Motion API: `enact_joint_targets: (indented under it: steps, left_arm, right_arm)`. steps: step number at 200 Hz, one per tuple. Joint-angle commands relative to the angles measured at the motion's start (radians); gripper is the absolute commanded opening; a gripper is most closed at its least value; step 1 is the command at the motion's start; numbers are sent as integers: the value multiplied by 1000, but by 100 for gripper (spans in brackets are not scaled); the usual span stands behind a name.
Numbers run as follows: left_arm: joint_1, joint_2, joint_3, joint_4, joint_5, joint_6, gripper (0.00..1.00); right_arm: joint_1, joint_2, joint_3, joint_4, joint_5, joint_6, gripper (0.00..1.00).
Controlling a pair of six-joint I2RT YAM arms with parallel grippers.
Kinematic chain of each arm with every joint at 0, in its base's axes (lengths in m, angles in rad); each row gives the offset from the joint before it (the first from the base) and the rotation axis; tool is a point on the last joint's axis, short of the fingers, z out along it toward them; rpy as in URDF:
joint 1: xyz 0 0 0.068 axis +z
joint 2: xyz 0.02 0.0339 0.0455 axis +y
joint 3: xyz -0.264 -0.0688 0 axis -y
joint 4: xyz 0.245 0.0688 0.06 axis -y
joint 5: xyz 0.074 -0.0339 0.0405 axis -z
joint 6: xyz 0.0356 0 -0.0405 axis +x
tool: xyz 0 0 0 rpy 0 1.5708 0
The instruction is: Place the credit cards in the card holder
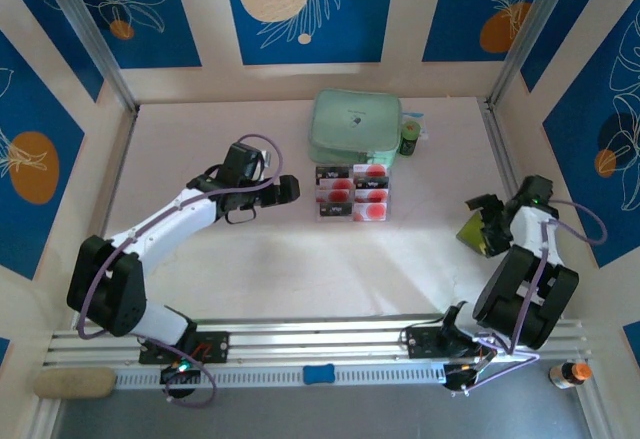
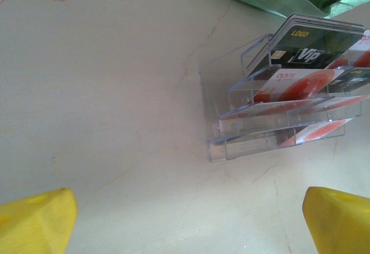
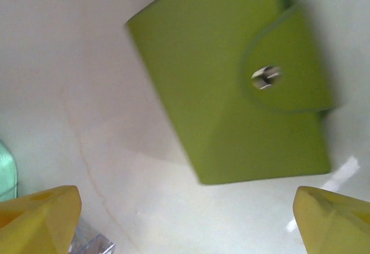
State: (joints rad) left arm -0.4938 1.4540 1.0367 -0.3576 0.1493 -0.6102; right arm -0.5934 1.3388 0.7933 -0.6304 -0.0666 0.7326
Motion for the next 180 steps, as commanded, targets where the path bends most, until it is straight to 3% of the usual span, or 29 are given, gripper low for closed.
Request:
enact_joint_targets:
  steps: [1, 40, 93, 180]
  left_arm:
    - [2, -5, -6, 45, 48, -25, 100]
    - [1, 12, 15, 38, 74, -23, 100]
    - [1, 6, 15, 29, 75, -34, 100]
    - [-10, 2, 20, 13, 56, -54, 100]
  right_arm:
    - [-72, 12, -18, -58, -32, -72, 95]
    - [-96, 66, -17, -24, -2, -81, 95]
    - [-19, 175, 22, 15, 12, -59, 93]
    - [47, 213, 62, 42, -26, -64, 76]
